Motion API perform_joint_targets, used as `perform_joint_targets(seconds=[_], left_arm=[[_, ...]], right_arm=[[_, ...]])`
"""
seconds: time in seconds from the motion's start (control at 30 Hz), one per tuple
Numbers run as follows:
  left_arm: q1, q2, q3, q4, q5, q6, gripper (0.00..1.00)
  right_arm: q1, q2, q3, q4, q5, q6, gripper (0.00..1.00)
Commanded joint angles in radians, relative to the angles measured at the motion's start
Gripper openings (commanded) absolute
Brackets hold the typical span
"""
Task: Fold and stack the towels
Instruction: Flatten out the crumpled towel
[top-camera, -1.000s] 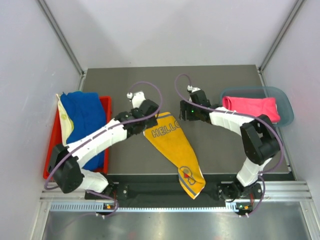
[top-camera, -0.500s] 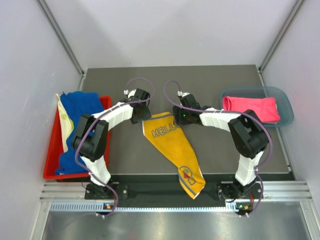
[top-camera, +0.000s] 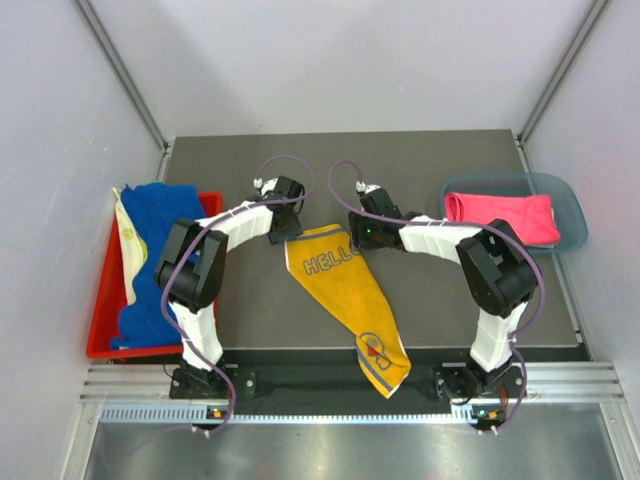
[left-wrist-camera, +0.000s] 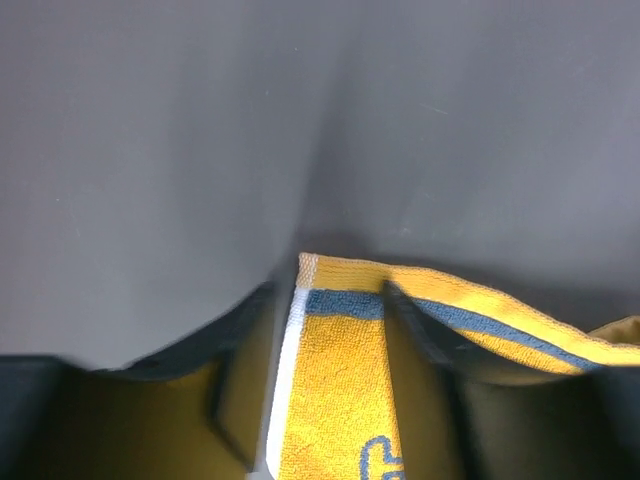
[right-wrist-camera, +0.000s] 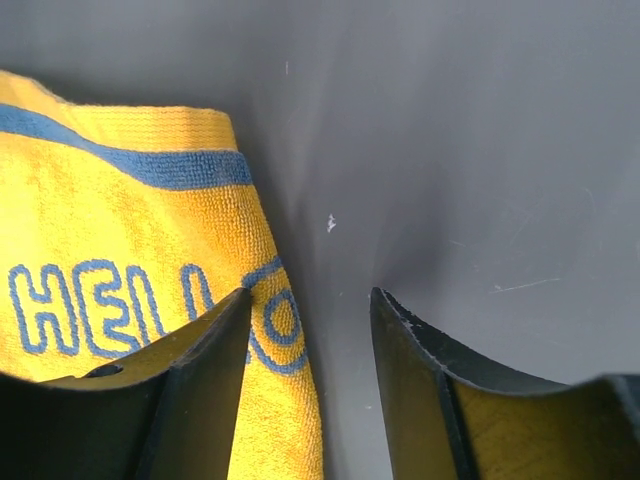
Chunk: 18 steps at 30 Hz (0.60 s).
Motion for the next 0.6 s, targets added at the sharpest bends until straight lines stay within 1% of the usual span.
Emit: perform_joint_targets(seconds=[0.0,0.03,0.07,0.1,0.13,0.2,0.23,0.3,0.33,0.43,0.53,0.57], left_arm=[[0.006,0.019,-0.010,0.020,0.002,-0.014,0.47],[0.006,0.029,-0.004,0.012,0.005,-0.015,0.43],[0.006,0.031,0.002,0.012,0.019,-0.017,0.36],[0.006,0.029,-0.001,0.014,0.024,-0.021,0.28],[0.006,0.019,-0.006,0.018,0.028,-0.023,0.17],[0.005,0.002,-0.007,0.024,0.051,-0.021,0.09],[0.005,-0.023,-0.003,0.020,0.051,-0.021,0.00],[0.002,-0.058,0.002,0.014,0.068,-0.014,0.00],[-0.001,-0.099,0.006,0.011,0.070,-0.008,0.00],[-0.020,-0.181,0.037,-0.032,0.071,0.006,0.00],[-0.037,-0.262,0.045,-0.063,0.082,0.008,0.00],[-0.038,-0.280,0.042,-0.072,0.087,0.005,0.00]], right_arm=[[0.019,-0.015,0.013,0.055,-0.001,0.018,0.50],[0.019,-0.015,0.013,0.056,-0.008,0.021,0.49],[0.019,-0.018,0.015,0.059,-0.012,0.027,0.49],[0.019,-0.024,0.013,0.064,-0.018,0.032,0.49],[0.019,-0.025,0.015,0.068,-0.019,0.037,0.48],[0.019,-0.036,0.015,0.073,-0.021,0.040,0.47],[0.017,-0.041,0.016,0.075,-0.021,0.043,0.46],[0.019,-0.051,0.021,0.076,-0.021,0.044,0.44],[0.019,-0.054,0.024,0.076,-0.045,0.043,0.41],[0.010,-0.087,0.025,0.076,-0.030,0.041,0.30],[-0.004,-0.126,0.031,0.070,-0.030,0.041,0.26],[-0.004,-0.133,0.036,0.059,-0.030,0.041,0.26]])
